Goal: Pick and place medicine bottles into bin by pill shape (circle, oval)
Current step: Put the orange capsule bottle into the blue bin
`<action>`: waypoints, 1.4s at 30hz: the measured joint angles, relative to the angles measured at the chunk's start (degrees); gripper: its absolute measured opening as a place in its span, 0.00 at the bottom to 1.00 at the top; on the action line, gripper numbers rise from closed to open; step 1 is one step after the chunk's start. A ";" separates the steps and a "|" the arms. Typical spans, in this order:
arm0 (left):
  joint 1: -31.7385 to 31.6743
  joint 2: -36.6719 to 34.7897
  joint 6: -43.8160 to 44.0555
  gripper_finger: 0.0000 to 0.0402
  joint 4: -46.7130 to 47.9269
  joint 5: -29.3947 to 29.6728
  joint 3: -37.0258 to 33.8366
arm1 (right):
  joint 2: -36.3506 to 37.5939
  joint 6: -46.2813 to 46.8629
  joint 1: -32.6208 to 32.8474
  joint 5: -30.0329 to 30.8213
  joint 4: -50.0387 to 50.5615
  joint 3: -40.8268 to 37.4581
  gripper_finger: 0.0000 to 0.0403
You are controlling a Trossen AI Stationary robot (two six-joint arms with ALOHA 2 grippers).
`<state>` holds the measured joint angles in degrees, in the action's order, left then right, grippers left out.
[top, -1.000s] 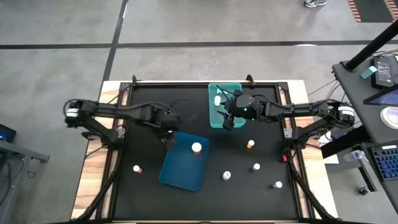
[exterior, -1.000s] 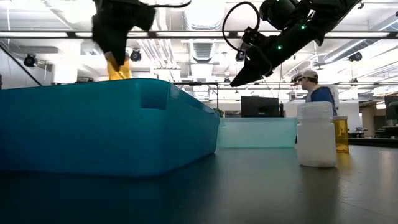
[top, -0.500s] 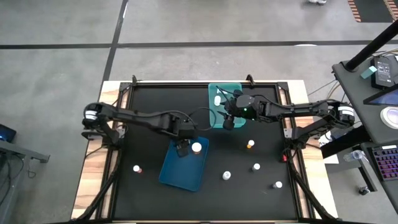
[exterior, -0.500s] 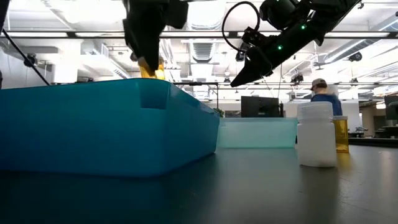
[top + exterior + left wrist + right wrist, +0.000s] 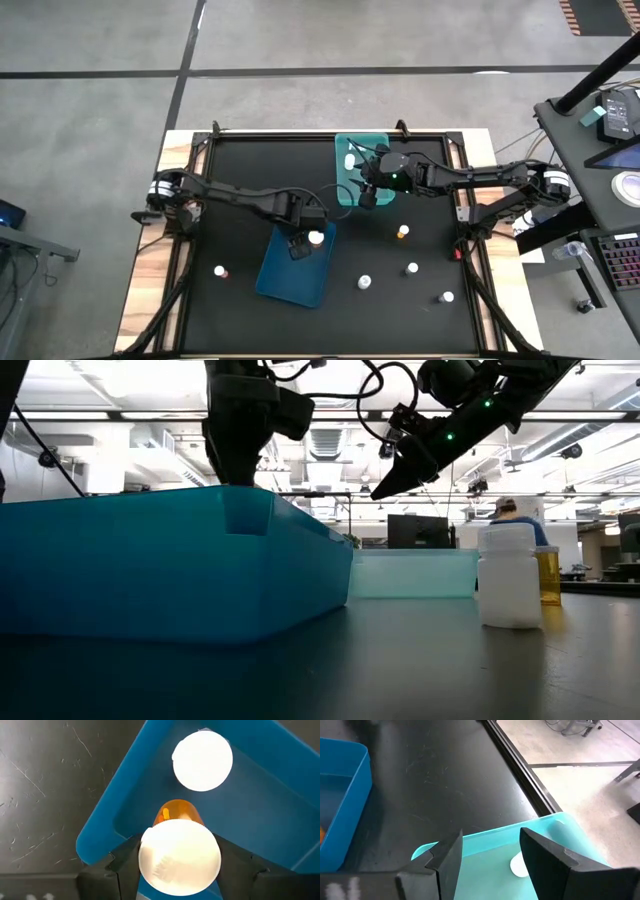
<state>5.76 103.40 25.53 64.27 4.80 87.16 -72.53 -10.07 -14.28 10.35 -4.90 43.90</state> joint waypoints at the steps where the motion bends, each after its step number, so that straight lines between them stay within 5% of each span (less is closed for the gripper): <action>1: 0.00 -0.10 0.42 0.46 -0.43 0.02 -0.57 | 0.00 0.00 0.00 0.01 0.00 0.00 0.47; 13: -0.41 -0.42 1.10 0.46 -4.82 -0.07 -6.95 | 0.00 0.00 0.00 0.02 -0.05 -0.04 0.47; 42: -1.40 -0.47 3.24 0.54 -4.96 1.27 -8.09 | 0.02 0.04 0.00 0.00 0.00 -0.07 0.47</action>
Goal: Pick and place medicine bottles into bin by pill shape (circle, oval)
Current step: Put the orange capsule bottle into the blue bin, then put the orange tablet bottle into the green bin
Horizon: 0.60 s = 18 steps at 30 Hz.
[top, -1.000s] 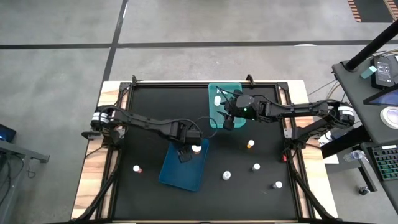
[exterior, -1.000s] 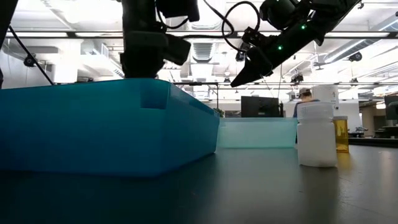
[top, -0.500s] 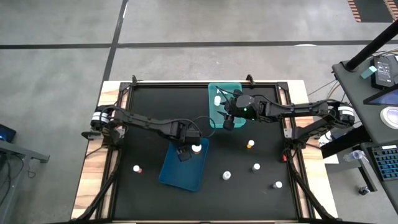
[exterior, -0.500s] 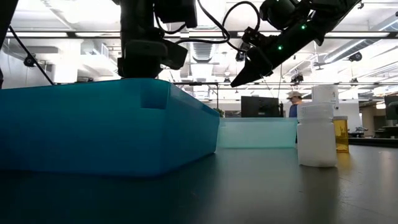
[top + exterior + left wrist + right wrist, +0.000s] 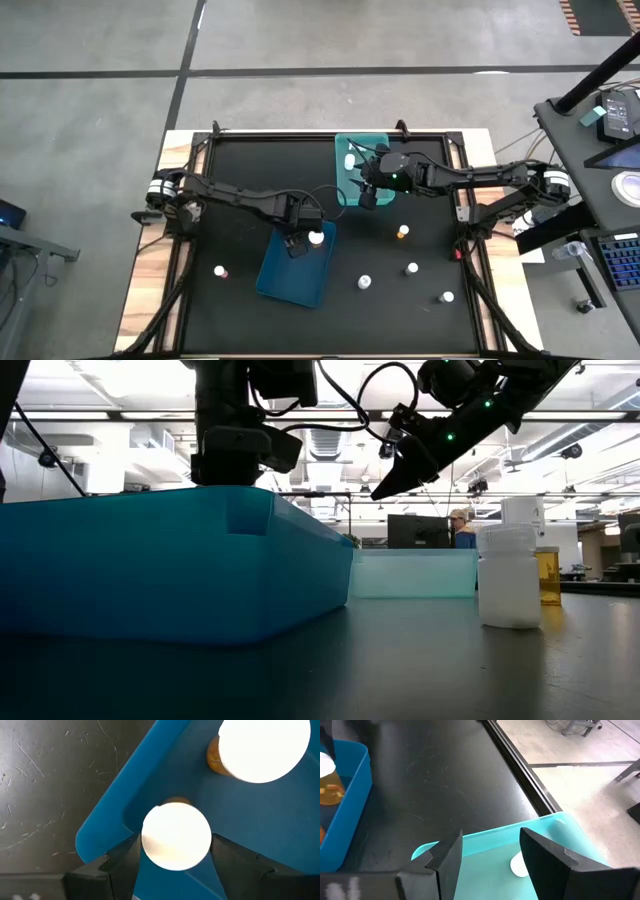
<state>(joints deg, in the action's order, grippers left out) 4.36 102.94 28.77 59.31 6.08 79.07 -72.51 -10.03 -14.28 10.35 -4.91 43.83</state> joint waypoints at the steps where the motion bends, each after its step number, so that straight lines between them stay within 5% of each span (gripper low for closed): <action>1: -0.04 0.00 -0.62 0.54 0.01 -0.01 0.00 | 0.00 0.03 0.00 0.01 -0.01 0.00 0.47; 11: -0.23 -0.71 -5.68 0.55 3.01 0.79 1.62 | 0.00 0.39 0.00 0.00 -0.01 0.00 0.47; 18: 3.58 -7.49 -8.29 0.55 2.15 11.34 -0.92 | 0.00 1.56 0.00 0.04 0.05 0.00 0.47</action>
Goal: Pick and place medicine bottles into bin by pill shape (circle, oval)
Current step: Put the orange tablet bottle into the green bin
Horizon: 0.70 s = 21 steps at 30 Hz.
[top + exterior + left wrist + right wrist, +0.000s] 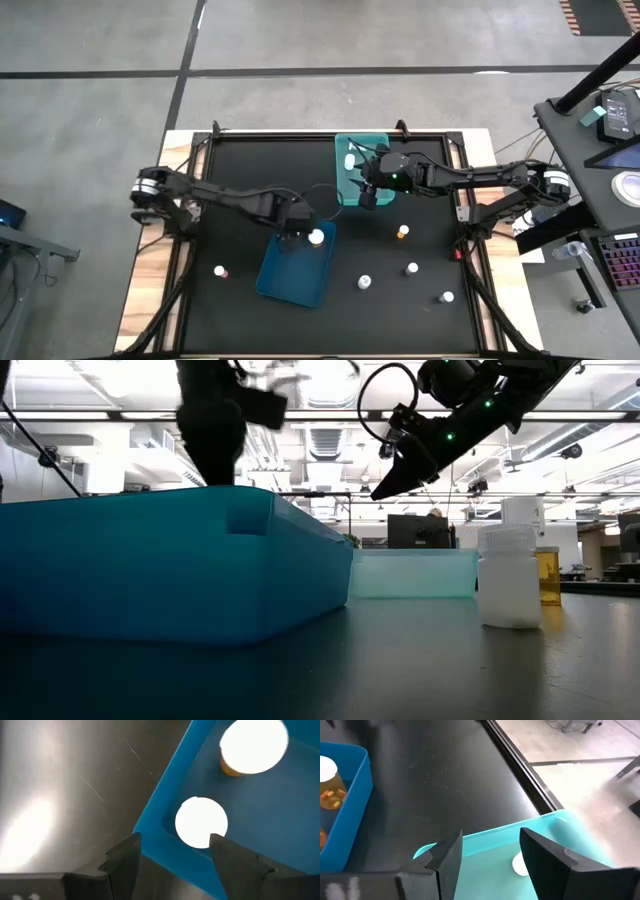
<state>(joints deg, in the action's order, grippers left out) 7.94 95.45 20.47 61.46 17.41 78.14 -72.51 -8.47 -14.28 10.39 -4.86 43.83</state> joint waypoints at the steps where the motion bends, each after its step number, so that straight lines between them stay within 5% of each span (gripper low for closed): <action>1: 0.95 -1.28 -0.38 0.55 -0.44 1.51 -0.63 | 0.00 0.57 0.00 0.00 0.17 0.00 0.47; 8: 7.05 -12.41 -10.89 0.55 -23.31 4.70 -11.26 | 0.09 8.17 1.14 -0.52 3.24 -0.04 0.47; 13: 8.40 -20.40 -20.64 0.55 -41.24 4.63 -20.67 | 0.98 13.89 2.81 -7.06 7.51 1.27 0.47; 21: 8.16 -30.75 -27.71 0.55 -49.05 7.74 -28.97 | 2.40 23.92 7.91 -12.59 25.90 10.08 0.47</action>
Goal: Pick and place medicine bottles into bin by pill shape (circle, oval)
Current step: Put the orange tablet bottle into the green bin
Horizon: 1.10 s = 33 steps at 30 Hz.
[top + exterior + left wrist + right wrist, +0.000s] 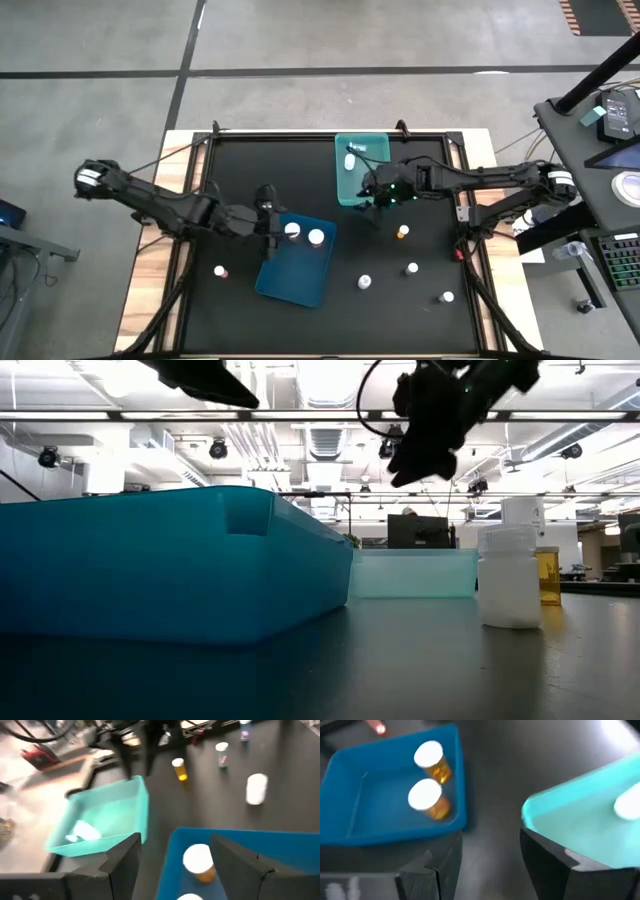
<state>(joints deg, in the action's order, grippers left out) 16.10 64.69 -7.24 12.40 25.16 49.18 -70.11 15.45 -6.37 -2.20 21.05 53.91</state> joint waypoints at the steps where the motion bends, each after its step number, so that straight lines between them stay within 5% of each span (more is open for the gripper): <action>1: 0.02 -1.00 -0.80 0.55 0.03 1.13 -0.58 | -0.02 1.37 0.84 -0.01 3.13 1.58 0.47; 9: -0.28 -6.72 -8.60 0.55 -3.90 12.57 -4.09 | -0.09 15.58 5.60 0.05 26.27 10.88 0.47; 20: -1.14 -7.96 -11.79 0.55 -6.66 13.33 -4.71 | -0.09 37.91 6.65 -1.15 47.79 11.58 0.47; 33: -1.14 -9.17 -14.48 0.55 -6.01 14.46 -7.01 | -0.13 48.89 6.63 -2.22 44.54 0.84 0.47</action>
<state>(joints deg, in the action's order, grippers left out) 14.96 55.52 -21.72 6.39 39.61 42.16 -70.24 64.34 0.25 -4.41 65.59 54.76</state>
